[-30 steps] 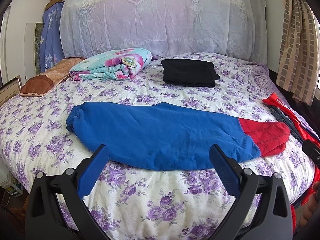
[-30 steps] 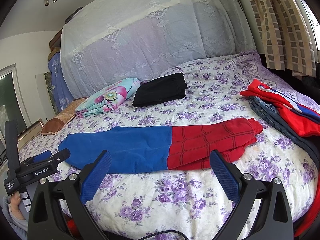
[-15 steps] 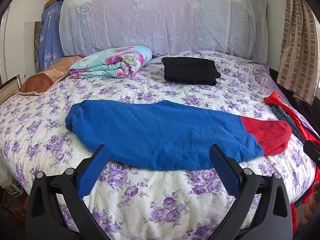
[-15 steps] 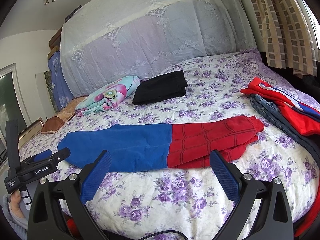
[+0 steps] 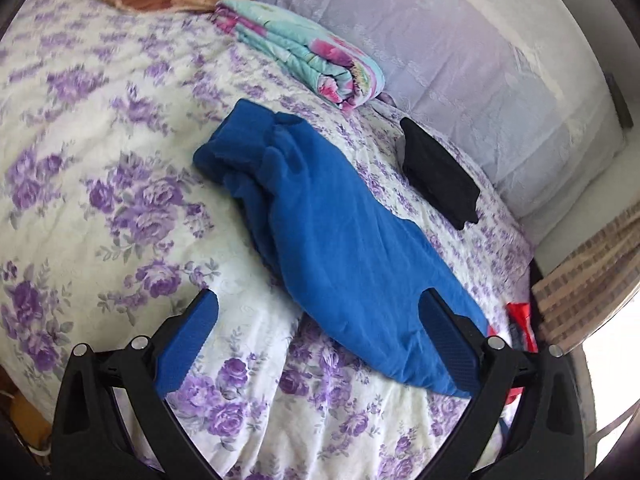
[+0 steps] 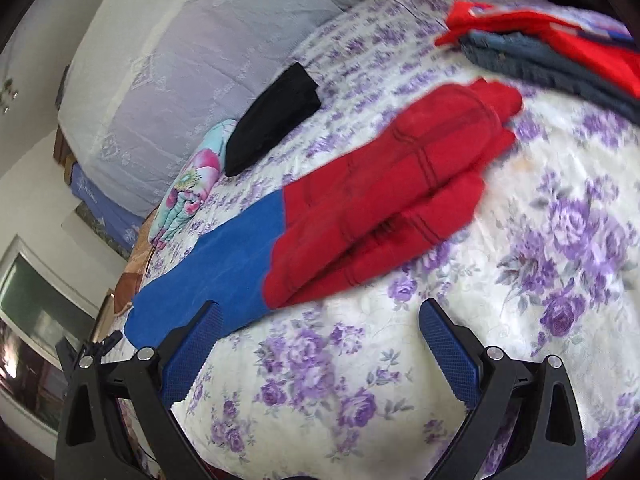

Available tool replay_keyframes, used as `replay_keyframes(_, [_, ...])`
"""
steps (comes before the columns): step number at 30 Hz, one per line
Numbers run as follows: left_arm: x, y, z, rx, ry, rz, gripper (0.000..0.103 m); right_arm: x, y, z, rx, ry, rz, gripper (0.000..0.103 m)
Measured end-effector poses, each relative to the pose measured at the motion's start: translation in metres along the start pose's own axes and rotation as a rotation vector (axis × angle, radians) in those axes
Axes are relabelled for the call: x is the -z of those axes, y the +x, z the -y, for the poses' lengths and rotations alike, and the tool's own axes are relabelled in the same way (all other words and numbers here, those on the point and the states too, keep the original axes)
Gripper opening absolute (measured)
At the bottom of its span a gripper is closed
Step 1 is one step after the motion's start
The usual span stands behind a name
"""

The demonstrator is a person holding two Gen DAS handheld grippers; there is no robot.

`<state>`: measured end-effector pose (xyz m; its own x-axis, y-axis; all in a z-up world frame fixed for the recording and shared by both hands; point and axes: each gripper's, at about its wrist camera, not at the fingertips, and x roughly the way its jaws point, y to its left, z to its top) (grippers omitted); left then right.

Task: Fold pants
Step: 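Grasp the blue waistband with the left tool while the right tool grasps the red cuffs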

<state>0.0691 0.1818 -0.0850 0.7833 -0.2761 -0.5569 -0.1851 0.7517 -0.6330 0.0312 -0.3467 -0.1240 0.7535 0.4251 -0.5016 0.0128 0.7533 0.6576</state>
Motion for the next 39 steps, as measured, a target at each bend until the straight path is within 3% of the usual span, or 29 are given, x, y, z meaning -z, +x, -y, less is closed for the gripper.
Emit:
replay_keyframes(5, [-0.011, 0.008, 0.007, -0.009, 0.026, 0.014, 0.098, 0.021, 0.005, -0.017, 0.050, -0.205, 0.016, 0.099])
replay_keyframes(8, [-0.016, 0.019, 0.014, -0.015, 0.038, -0.009, 0.098, 0.027, -0.004, -0.011, -0.029, -0.262, 0.033, 0.099])
replay_keyframes(14, [-0.022, 0.012, 0.017, 0.087, 0.000, 0.000, 0.096, -0.008, -0.018, 0.020, -0.307, 0.083, 0.082, 0.099])
replay_keyframes(18, [-0.023, 0.008, 0.025, 0.043, 0.043, -0.011, 0.061, -0.018, -0.009, 0.019, -0.307, 0.090, 0.046, 0.099])
replay_keyframes(20, [-0.023, 0.012, 0.026, 0.032, 0.055, -0.019, 0.057, -0.019, -0.007, 0.013, -0.304, 0.062, 0.038, 0.099])
replay_keyframes(22, [-0.023, 0.016, 0.026, 0.018, 0.070, -0.019, 0.046, -0.020, -0.007, 0.011, -0.314, 0.055, 0.039, 0.099])
replay_keyframes(26, [-0.024, 0.019, 0.020, 0.015, 0.066, -0.018, 0.010, -0.023, -0.009, 0.016, -0.328, 0.069, 0.038, 0.096])
replay_keyframes(30, [-0.030, 0.008, 0.018, 0.051, 0.066, 0.007, 0.001, -0.033, -0.014, 0.030, -0.333, 0.133, 0.032, 0.086])
replay_keyframes(35, [-0.039, 0.002, 0.033, 0.079, 0.106, 0.026, 0.001, -0.044, -0.008, 0.043, -0.312, 0.191, -0.026, 0.058])
replay_keyframes(39, [-0.047, 0.002, 0.043, 0.094, 0.121, 0.033, 0.001, -0.047, -0.003, 0.045, -0.295, 0.201, -0.066, 0.054])
